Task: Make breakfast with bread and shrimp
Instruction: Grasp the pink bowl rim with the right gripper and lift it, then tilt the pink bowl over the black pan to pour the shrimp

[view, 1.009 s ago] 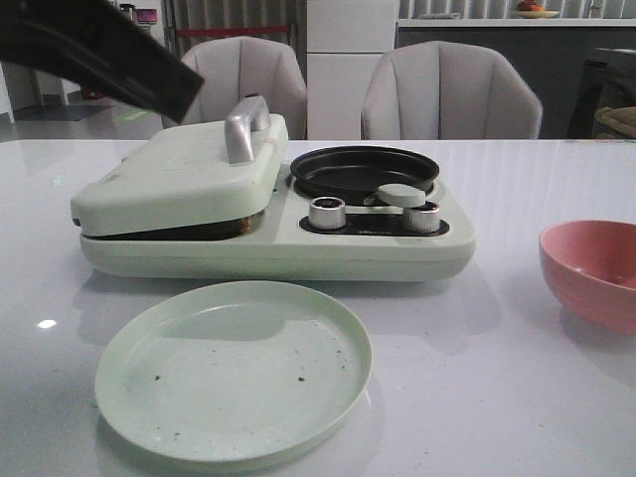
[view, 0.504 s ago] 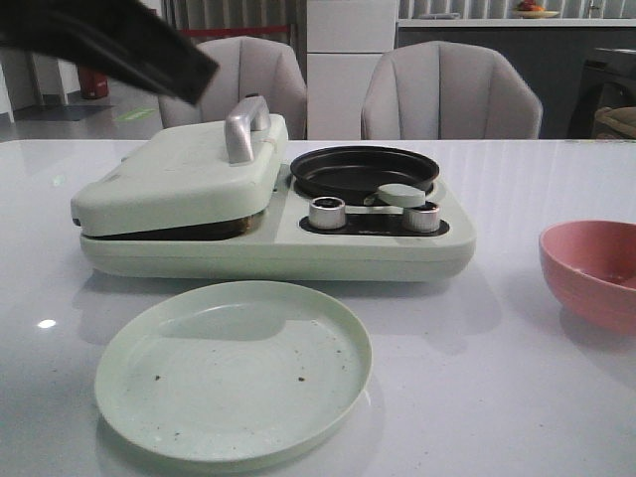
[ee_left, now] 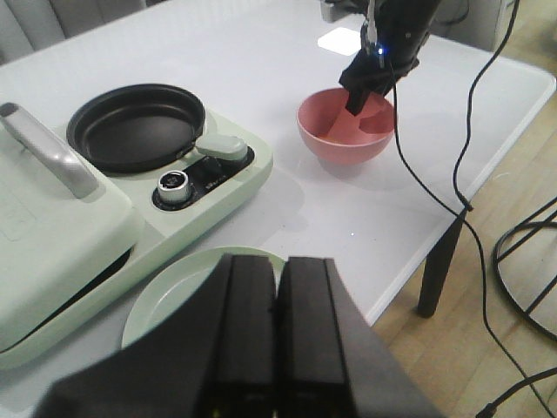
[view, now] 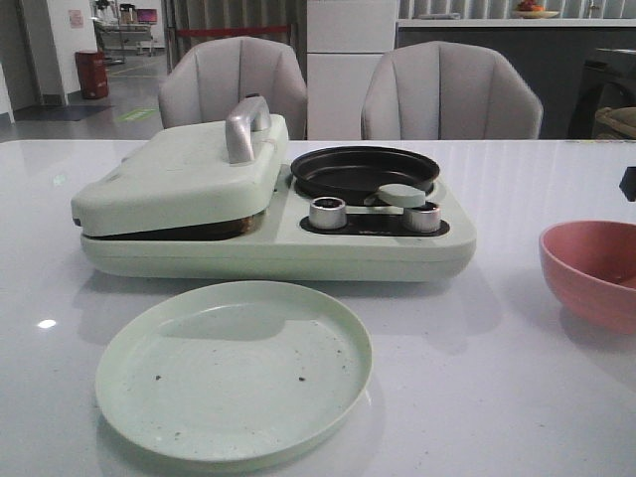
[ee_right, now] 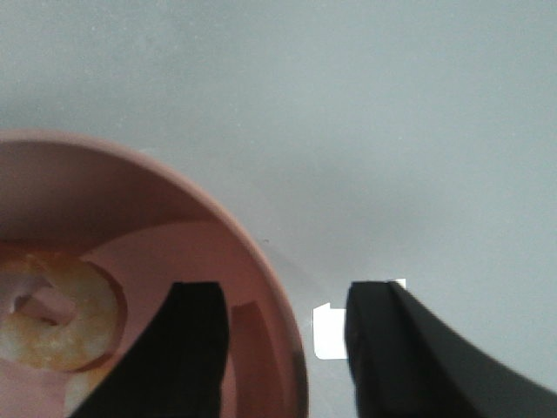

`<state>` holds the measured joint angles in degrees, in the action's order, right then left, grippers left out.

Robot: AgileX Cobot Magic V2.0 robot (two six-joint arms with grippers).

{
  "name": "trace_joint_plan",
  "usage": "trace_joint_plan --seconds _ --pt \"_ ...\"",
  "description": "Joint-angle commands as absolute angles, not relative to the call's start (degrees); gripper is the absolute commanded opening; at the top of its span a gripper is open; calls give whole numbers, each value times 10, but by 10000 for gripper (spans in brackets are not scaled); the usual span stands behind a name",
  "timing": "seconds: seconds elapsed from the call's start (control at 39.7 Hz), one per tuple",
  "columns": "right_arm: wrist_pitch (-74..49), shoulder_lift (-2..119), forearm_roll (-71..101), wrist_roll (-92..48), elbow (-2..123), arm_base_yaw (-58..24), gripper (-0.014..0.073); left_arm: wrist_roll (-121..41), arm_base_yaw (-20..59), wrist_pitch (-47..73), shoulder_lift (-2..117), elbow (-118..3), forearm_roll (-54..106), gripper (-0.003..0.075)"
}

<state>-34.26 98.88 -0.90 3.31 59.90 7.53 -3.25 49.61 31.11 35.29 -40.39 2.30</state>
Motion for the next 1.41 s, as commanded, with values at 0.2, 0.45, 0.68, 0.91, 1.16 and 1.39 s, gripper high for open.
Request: trace_joint_plan --seconds 0.2,0.45,0.68,0.91,1.16,1.39 --pt "-331 968 -14 30 625 78 83 -26 499 267 342 -418 26 99" --pt "-357 951 -44 28 685 59 41 -26 499 267 342 -418 26 99" --pt "-409 946 -193 43 825 -49 48 -26 499 267 342 -418 26 99" --pt "-452 948 -457 175 943 -182 48 -26 499 267 342 -418 26 99" --pt "-528 1001 -783 278 1016 -309 48 -26 499 267 342 -418 26 99" --pt "-591 1101 -1006 298 1025 -363 48 -26 499 267 342 -418 26 99"
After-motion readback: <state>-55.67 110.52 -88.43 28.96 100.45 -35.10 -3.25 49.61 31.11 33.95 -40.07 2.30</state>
